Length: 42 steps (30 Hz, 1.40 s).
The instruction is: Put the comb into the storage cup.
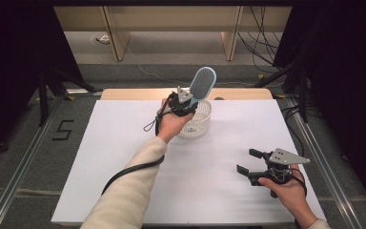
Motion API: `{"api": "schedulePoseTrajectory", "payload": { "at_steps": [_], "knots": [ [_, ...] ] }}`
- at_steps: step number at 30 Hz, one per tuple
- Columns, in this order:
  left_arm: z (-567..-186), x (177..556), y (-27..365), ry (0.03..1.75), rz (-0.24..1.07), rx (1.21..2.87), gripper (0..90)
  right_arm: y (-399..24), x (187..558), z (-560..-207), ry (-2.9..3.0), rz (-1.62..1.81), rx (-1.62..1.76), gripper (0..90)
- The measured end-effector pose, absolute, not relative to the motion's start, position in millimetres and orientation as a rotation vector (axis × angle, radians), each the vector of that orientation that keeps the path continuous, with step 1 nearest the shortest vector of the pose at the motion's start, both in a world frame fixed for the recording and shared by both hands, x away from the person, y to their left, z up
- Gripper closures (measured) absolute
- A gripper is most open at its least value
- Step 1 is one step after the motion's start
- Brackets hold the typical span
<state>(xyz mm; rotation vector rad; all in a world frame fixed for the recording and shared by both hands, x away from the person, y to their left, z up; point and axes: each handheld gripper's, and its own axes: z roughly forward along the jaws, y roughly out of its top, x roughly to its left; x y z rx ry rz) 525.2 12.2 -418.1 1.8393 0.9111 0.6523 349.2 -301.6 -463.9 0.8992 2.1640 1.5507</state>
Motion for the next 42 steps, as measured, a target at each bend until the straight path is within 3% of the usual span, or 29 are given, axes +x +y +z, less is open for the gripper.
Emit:
{"api": "schedulePoseTrajectory", "payload": {
  "at_steps": [37,42],
  "knots": [
    [-423.4,528.1,10.7,0.892,0.665,1.876,69.2,-301.8,349.3,-464.3,2.167,1.55,0.901,16.8],
    [-424.7,527.6,13.7,0.924,0.654,1.905,61.7,-302.2,349.2,-464.0,2.168,1.549,0.898,16.8]
  ]
}}
